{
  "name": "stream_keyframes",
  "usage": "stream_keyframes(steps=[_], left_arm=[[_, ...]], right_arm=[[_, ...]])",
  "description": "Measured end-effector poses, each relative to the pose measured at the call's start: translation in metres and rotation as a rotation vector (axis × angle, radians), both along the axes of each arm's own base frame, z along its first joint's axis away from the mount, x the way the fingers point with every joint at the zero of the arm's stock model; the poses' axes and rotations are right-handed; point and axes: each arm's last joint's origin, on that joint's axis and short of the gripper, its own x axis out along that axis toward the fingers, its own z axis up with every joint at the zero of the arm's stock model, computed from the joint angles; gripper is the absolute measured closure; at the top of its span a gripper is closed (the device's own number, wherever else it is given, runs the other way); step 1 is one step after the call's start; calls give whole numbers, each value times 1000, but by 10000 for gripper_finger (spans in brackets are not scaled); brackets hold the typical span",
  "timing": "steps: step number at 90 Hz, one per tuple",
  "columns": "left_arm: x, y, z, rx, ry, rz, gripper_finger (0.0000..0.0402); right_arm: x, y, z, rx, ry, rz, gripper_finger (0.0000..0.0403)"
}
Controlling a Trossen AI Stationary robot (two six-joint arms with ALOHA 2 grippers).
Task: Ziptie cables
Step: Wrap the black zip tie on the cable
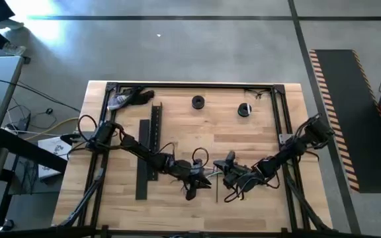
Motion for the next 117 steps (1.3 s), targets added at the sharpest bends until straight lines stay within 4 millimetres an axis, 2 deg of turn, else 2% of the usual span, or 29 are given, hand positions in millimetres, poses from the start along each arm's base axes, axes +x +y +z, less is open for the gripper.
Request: stream_keyframes(steps=[11, 22, 33, 60, 74, 84, 92, 101, 117], left_arm=[[-1, -2, -1, 94, -21, -52, 375], [-5, -16, 1, 351, -133, -213, 365], [-4, -29, 6, 542, -193, -304, 335], [13, -20, 17, 791, -163, -441, 251], [18, -22, 11, 838, -205, -556, 237], [28, -31, -8, 840, -184, -597, 239], [39, -39, -19, 880, -158, -558, 243], [54, -46, -19, 903, -158, -516, 246], [73, -48, -21, 838, -66, -571, 247]], right_arm=[[1, -1, 0, 48, -21, -25, 403], [0, -2, 0, 73, -43, -55, 403], [0, -2, 0, 95, -72, -96, 403], [0, -4, 0, 287, -182, -207, 403], [-1, -4, 0, 338, -208, -228, 403], [0, -4, 0, 379, -227, -247, 403], [-1, -5, -1, 406, -232, -264, 403], [-3, -7, -4, 421, -215, -282, 403], [-6, -8, -9, 455, -177, -301, 403]])
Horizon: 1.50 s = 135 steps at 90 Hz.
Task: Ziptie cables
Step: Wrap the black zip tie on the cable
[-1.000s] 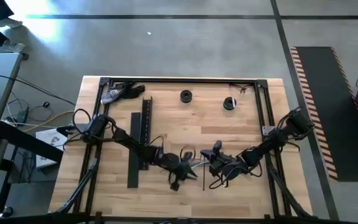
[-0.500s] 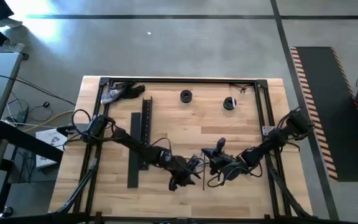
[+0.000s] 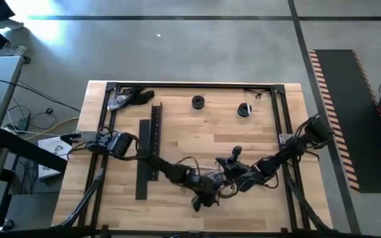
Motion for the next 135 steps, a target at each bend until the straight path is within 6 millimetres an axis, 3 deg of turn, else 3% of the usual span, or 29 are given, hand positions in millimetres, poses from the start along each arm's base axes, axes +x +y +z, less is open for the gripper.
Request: stream_keyframes(steps=[26, 44, 77, 102, 123, 135], left_arm=[[16, 10, -9, -95, 118, -45, 270], [17, 11, -20, -117, 137, -71, 314], [16, 4, -19, -83, 100, -94, 398], [3, -10, 6, 85, 97, 25, 402], [0, -11, 29, 26, 82, 81, 401], [1, -13, 32, -25, 73, 100, 401]], right_arm=[[-9, -2, -9, 1, 101, -3, 403], [-12, -1, -10, -7, 115, 3, 403], [-17, 7, -9, 28, 67, -15, 403], [-24, 15, -10, 146, 11, -45, 403], [-24, 16, -11, 246, -35, -88, 403], [-24, 16, -11, 260, -21, -77, 403]])
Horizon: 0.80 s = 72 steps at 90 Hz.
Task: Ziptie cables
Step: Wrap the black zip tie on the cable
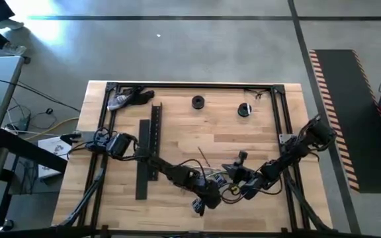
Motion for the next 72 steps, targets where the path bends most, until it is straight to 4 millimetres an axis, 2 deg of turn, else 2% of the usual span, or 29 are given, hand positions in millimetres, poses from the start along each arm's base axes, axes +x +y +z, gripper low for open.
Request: stream_keyframes(steps=[10, 18, 35, 47, 60, 72], left_arm=[[0, 0, 0, -30, 3, 23, 401], [0, -2, 1, -36, 5, 34, 401], [-3, -5, 6, -48, 16, 98, 401], [-11, -7, 24, -104, 8, 152, 401], [-31, -1, 20, -125, 4, 247, 401], [-44, 11, 8, -225, -12, 369, 401]], right_arm=[[0, 1, 1, 45, 28, 37, 400], [-1, 2, 4, 84, 52, 68, 383], [-8, 2, 29, 143, 98, 175, 304], [-16, 6, 43, 190, 227, 433, 253], [-26, 17, 41, 6, 336, 740, 222], [-27, 23, 36, -227, 335, 846, 213]])
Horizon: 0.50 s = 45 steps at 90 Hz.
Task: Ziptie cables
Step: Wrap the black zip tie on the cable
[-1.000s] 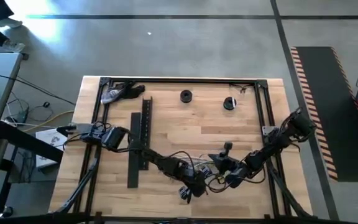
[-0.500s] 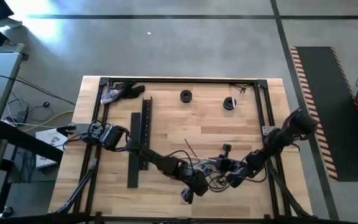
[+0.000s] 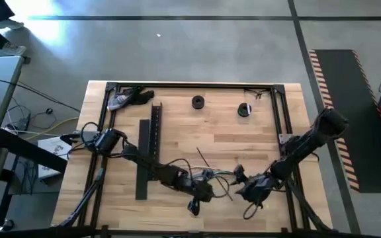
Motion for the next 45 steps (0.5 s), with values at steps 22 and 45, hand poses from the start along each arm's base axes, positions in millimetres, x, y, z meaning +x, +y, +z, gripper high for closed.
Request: stream_keyframes(steps=[22, 45], left_arm=[[-1, 30, -20, -128, 35, 130, 401], [3, 44, -23, -121, 41, 132, 401]], right_arm=[[15, 6, -1, -95, 12, 269, 213], [39, 11, -9, -201, 76, 449, 235]])
